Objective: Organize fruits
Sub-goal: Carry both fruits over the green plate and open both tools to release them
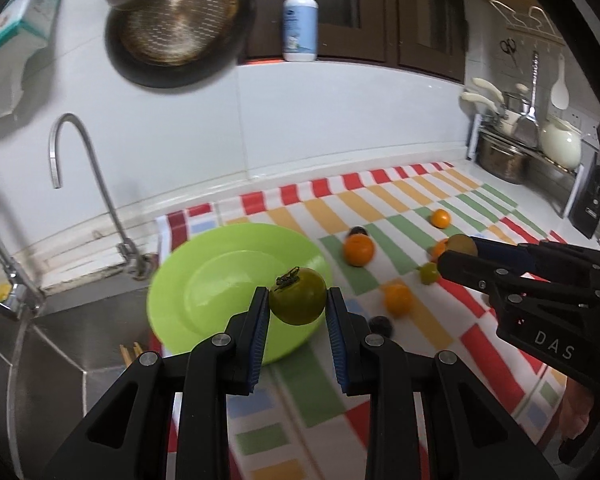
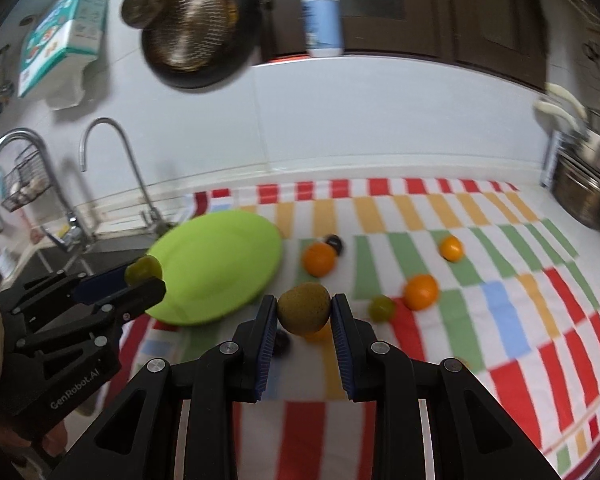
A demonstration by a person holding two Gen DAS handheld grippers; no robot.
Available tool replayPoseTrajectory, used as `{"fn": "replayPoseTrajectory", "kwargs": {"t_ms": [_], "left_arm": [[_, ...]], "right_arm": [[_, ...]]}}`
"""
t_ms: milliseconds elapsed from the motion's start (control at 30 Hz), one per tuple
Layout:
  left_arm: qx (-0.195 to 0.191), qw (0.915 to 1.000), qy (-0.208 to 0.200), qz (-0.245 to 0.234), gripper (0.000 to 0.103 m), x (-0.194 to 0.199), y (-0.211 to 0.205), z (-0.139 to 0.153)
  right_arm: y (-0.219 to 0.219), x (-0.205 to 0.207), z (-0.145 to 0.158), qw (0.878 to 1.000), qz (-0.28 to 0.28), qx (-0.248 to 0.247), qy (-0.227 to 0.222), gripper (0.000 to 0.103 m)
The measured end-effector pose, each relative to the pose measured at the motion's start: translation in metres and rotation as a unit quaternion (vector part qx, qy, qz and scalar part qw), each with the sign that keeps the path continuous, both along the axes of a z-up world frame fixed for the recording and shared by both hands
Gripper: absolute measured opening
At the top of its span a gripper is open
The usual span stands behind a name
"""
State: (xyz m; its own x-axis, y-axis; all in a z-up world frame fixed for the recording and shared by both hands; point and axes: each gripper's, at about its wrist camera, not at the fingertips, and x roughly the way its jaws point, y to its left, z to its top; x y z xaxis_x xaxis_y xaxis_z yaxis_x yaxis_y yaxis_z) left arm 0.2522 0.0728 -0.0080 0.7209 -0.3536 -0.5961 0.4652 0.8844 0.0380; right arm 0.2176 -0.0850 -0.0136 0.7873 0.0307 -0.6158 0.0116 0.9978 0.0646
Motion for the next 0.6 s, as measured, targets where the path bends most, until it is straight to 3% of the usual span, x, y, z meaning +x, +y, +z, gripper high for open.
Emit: {"fn": "replayPoseTrajectory", "kwargs": {"t_ms": [600], "left_arm": [[-0.001, 0.9994, 0.005, 0.034, 0.028, 0.053, 0.046, -0.004]], "right_arm": [[0.058, 0.087, -0.006, 0.993, 0.119, -0.001, 0.025, 0.029]]}}
